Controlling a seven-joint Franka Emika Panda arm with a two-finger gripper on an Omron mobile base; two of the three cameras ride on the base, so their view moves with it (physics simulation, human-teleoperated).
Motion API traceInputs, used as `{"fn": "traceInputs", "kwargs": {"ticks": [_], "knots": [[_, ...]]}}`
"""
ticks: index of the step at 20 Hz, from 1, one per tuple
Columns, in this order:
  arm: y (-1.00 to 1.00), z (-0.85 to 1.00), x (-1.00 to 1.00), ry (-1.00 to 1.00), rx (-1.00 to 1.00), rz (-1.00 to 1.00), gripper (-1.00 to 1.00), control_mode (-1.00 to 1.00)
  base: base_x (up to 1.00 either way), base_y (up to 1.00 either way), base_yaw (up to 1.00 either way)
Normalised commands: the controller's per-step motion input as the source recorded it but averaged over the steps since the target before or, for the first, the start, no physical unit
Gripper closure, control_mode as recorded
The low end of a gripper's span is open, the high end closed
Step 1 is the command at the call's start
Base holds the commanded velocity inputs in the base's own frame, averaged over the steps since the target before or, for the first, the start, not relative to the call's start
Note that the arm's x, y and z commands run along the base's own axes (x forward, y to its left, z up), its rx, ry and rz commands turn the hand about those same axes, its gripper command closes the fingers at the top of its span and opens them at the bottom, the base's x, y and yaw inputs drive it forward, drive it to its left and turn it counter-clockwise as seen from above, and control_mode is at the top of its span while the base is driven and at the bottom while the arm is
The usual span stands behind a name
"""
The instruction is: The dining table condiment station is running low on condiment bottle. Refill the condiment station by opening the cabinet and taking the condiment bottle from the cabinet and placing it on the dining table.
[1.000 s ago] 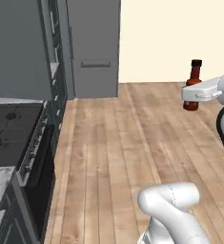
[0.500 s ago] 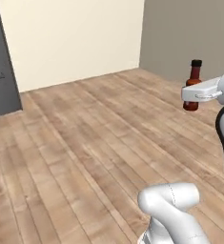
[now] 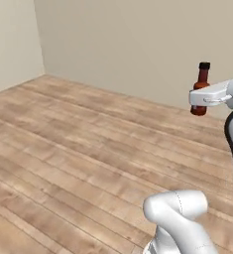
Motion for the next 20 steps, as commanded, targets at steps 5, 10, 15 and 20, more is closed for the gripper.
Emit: {"fn": "traceInputs", "kwargs": {"ticks": [5, 10, 15, 20], "knots": [[0.00, 0.00, 0.00, 0.00, 0.00, 0.00, 1.00, 1.00, 0.20, -0.30, -0.73], [0.00, 0.00, 0.00, 0.00, 0.00, 0.00, 1.00, 1.00, 0.39, -0.02, -0.73], [0.00, 0.00, 0.00, 0.00, 0.00, 0.00, 1.00, 1.00, 0.62, 0.08, -0.67], [0.00, 0.00, 0.00, 0.00, 0.00, 0.00, 1.00, 1.00, 0.91, 0.64, -0.57]]}}
